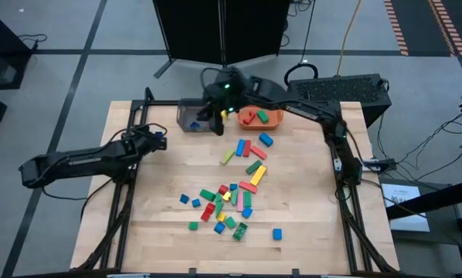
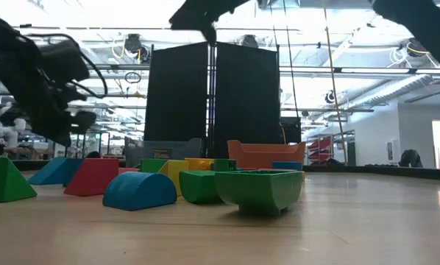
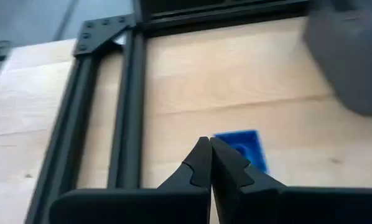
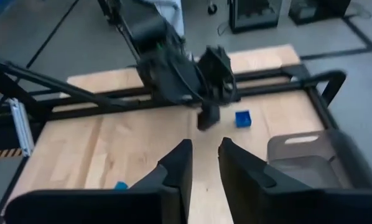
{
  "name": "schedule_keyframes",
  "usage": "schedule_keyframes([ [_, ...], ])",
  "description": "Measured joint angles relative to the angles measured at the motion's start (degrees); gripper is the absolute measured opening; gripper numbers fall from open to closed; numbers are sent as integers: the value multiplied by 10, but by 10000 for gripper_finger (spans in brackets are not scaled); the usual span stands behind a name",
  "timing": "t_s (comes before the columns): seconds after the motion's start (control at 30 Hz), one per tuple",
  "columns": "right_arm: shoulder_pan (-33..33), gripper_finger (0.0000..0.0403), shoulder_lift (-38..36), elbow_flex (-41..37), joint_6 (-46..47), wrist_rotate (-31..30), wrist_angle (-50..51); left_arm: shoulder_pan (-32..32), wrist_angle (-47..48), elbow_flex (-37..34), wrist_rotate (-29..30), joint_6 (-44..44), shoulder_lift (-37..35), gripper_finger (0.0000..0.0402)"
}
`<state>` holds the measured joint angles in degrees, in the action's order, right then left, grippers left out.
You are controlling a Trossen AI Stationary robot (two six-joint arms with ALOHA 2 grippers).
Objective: Sort blocks by size
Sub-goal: Put the small blue game piece into the black bin
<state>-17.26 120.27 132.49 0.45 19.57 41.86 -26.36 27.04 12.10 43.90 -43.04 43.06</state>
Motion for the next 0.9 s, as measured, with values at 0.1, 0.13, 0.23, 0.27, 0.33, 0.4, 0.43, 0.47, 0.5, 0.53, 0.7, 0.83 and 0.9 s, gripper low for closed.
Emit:
schedule_keyframes([
  [0.1, 0, 66, -19, 1, -1, 0, 3, -15, -80, 1, 21, 45, 41, 1],
  [0.13, 0, 65, -25, 1, -1, 0, 10, -19, -100, 1, 28, 65, 52, 1],
  [0.23, 2, 64, -31, 1, -1, 0, 23, -36, -122, 1, 50, 108, 71, 1],
  [0.27, 2, 64, -35, 1, -1, 0, 35, -42, -125, 1, 58, 119, 77, 1],
  [0.33, 5, 64, -37, 1, -5, 0, 54, -56, -130, 1, 67, 135, 84, 0],
  [0.4, 5, 64, -37, 0, -14, 1, 76, -71, -155, 1, 64, 136, 88, 0],
  [0.43, 7, 64, -37, 0, -16, 0, 86, -78, -172, 1, 53, 136, 92, 0],
  [0.47, 8, 64, -37, 0, -16, 0, 95, -85, -195, -1, 39, 138, 95, 0],
  [0.5, 9, 64, -37, 0, -18, 0, 104, -92, -216, -3, 25, 141, 100, 0],
  [0.53, 11, 64, -37, 0, -20, 0, 110, -99, -233, -3, 9, 147, 107, 0],
  [0.7, 21, 64, -34, 0, -29, 0, 119, -136, -237, -4, -38, 136, 162, 0],
  [0.83, 29, 64, -34, 0, -29, 1, 119, -145, -271, -4, -83, 136, 208, 0],
  [0.9, 34, 63, -34, 0, -29, 1, 119, -145, -294, -4, -107, 138, 230, 0],
])
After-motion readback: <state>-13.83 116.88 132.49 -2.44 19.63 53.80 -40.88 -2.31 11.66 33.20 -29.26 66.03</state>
